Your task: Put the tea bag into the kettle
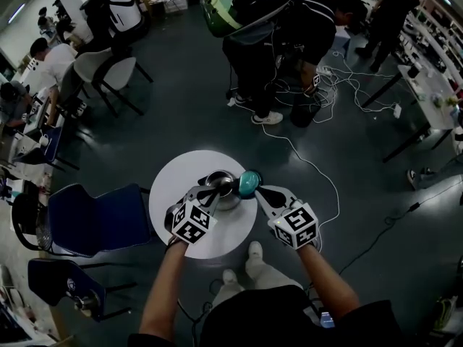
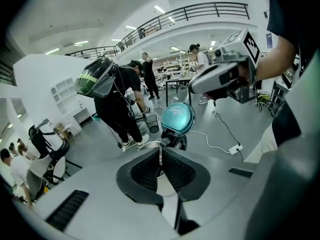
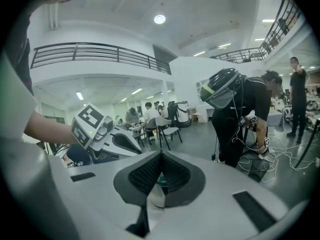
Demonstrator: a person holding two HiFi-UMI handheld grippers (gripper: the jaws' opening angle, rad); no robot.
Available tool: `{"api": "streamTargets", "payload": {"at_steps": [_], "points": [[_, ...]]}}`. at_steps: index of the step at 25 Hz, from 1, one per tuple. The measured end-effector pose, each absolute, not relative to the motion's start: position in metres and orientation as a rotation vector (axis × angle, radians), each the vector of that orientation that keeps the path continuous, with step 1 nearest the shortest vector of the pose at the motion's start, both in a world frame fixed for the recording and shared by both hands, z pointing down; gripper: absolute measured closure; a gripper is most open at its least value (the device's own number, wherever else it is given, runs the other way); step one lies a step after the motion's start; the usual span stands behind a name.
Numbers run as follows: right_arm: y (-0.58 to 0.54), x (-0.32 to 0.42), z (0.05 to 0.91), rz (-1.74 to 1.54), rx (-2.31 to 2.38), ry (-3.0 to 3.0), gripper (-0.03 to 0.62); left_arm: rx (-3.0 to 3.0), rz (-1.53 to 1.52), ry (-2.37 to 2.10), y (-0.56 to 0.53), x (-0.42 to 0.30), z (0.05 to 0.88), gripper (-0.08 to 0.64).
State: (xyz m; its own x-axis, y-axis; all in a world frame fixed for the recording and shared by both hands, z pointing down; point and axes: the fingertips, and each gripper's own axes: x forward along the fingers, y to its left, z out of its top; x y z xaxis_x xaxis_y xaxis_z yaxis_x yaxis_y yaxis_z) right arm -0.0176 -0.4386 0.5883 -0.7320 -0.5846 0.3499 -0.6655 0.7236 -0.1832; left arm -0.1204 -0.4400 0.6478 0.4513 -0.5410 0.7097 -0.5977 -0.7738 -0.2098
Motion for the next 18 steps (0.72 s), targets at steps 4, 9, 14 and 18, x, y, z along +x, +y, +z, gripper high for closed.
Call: {"api": "streamTargets", "payload": {"at_steps": [4,9,14,18], "points": [[-0.421,-0.030,0.574,0.405,0.983,-2.676,0.575,2.649,1.159,-1.070,-0.419,-0.130,0.626,0.538],[-0.400,-0.040,0.562,0.378,0.985,-2.683,0.575,2.667,1.034,-1.111,-0.394,-0.137,0.604,0.541],[-0.377,-0.053,0.549,0.356,0.992,-2.691,0.575,2.654,0.868,-1.159,-0.366,-0.147,0.586,0.541],[-0.353,-0.067,0.543,0.333,0.995,-2.700,0.575,2.660,0.738,-1.191,-0.338,-0.159,0.576,0.541]]}}
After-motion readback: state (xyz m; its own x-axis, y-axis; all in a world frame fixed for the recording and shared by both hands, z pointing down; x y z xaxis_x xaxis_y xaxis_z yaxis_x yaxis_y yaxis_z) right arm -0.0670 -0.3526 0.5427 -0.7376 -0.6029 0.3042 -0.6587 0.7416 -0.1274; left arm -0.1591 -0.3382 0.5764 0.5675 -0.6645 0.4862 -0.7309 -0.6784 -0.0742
